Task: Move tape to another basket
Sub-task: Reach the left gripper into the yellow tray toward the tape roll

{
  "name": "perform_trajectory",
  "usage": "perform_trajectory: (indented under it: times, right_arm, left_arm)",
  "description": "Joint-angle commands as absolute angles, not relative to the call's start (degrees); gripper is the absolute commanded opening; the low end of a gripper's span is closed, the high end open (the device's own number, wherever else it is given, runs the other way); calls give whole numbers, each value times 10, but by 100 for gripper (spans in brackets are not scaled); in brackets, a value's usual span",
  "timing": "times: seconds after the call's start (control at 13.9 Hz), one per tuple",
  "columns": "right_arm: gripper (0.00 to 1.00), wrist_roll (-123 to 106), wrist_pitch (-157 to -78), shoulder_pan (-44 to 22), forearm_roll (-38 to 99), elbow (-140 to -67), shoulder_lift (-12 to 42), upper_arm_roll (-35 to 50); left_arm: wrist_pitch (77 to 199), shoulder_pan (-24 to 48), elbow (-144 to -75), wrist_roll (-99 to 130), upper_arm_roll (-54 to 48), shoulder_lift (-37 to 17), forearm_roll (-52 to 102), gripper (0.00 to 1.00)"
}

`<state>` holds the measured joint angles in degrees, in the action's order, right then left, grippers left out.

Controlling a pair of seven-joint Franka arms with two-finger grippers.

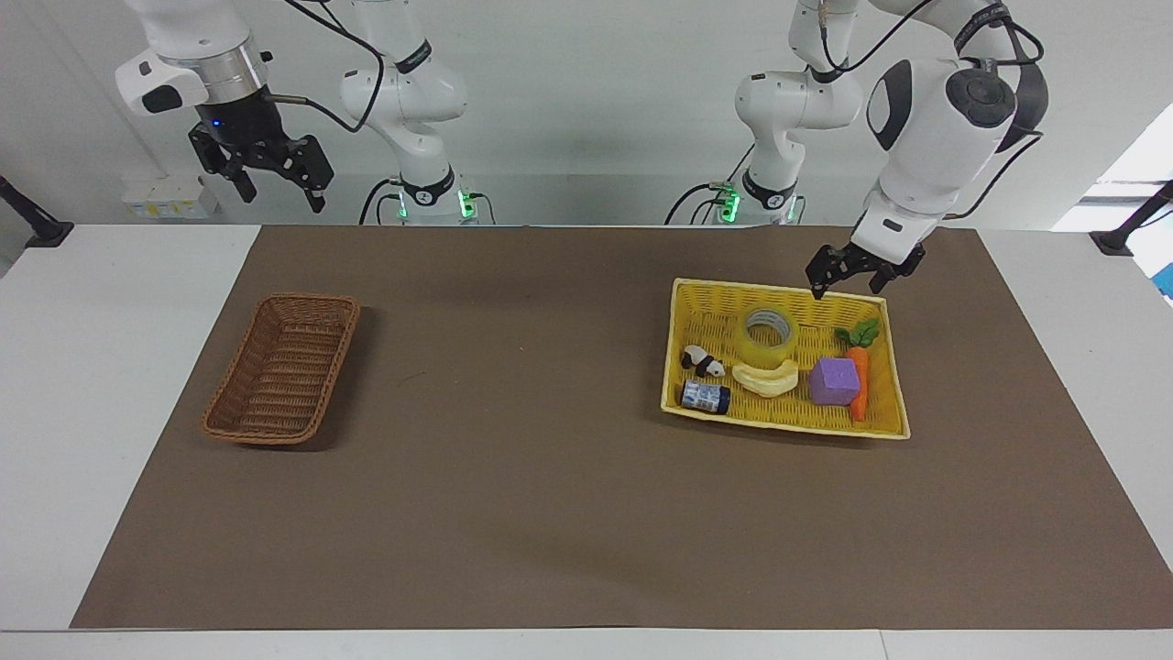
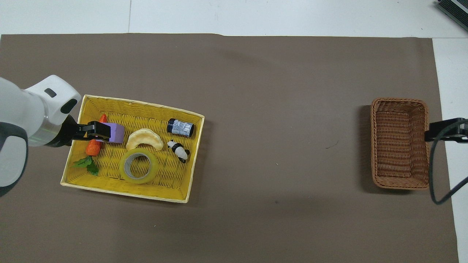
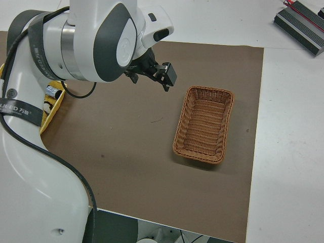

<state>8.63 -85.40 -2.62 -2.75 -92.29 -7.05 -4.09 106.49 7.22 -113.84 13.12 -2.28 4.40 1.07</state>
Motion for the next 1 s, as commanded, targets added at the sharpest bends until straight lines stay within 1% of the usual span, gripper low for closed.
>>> perform_trajectory:
  times: [0.0, 0.07, 0.29, 0.43, 0.57, 0.65, 0.72, 0.79, 0.86, 0.93]
  right_arm:
    - [100, 74, -853, -18, -12, -927, -78, -39]
    - [100, 74, -853, -18, -12, -927, -78, -39]
    - [100, 74, -853, -18, -12, -927, -78, -39]
    - [100, 74, -853, -18, -12, -927, -78, -39]
    - [100, 74, -853, -18, -12, -927, -78, -39]
    - [100, 74, -853, -18, -12, -927, -78, -39]
    - [100, 74, -853, -18, -12, -927, -78, -39]
    - [100, 75, -853, -18, -12, -927, -78, -39]
    - [100, 74, -853, -18, -12, -927, -78, -39]
    - [100, 75, -853, -18, -12, -927, -78, -39]
  left_arm:
    - [1136, 73, -1234, 147, -18, 81, 11, 100]
    - [1149, 73, -1254, 150, -18, 85, 11, 98]
    - [1220, 81, -1314, 156, -18, 76, 11, 97]
    - [1276, 88, -1367, 156, -18, 76, 11, 90]
    - [1312, 88, -1403, 166, -18, 71, 11, 81]
    - [1323, 92, -1410, 177, -19, 61, 11, 74]
    - [1343, 104, -1412, 184, -19, 48, 11, 73]
    - [1359, 105, -1412, 198, -19, 41, 11, 66]
    - [1361, 106, -1412, 211, -19, 40, 11, 29]
    - [1360, 110, -1410, 211, -19, 38, 11, 0]
